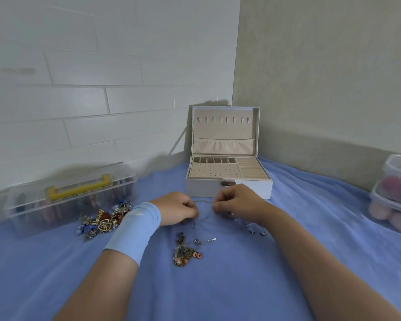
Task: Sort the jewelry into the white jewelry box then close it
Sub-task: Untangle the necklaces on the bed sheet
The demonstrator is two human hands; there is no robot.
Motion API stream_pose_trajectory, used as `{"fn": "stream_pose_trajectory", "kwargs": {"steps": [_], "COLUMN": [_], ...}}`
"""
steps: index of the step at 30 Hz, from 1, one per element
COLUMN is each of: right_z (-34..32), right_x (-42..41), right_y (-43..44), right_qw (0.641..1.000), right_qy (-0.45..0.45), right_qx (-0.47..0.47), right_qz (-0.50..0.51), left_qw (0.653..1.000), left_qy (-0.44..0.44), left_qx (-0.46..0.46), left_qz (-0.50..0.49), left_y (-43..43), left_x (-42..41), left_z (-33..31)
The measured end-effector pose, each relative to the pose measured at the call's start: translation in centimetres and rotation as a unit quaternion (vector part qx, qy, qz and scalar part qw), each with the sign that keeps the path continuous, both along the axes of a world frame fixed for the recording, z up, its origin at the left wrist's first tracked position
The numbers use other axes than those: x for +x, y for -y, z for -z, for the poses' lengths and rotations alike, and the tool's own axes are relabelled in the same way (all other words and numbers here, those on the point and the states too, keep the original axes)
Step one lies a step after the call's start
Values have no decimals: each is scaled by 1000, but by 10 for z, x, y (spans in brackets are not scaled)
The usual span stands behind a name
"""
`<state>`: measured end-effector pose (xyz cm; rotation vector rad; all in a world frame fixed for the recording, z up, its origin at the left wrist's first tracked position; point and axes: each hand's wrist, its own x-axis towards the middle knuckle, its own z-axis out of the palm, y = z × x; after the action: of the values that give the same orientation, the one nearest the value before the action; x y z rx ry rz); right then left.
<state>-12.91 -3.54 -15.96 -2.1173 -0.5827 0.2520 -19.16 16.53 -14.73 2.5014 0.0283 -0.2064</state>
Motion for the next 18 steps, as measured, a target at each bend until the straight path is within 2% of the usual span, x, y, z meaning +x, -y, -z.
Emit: {"fn": "stream_pose_trajectory", "kwargs": {"steps": [3, 6, 8, 12, 18], "right_z": [1, 1, 1, 1, 1], "right_x": [2, 2, 3, 4, 5], "right_y": [1, 1, 1, 2, 2], "right_qw": [999, 997, 996, 995, 992], "right_qy": [-32, -53, -59, -67, -80], "right_qx": [32, 57, 66, 76, 93], "right_qz": [-14, -22, -21, -23, -13], "left_qw": [989, 982, 990, 999, 997], "left_qy": [-16, -33, -22, 31, 35], "left_qx": [-145, -184, -140, 26, 62], "left_qz": [-18, -21, -30, -33, -6], "left_y": [2, 6, 10, 21, 25], "left_x": [-2, -2, 0, 2, 3], "left_z": [0, 1, 2, 5, 8]}}
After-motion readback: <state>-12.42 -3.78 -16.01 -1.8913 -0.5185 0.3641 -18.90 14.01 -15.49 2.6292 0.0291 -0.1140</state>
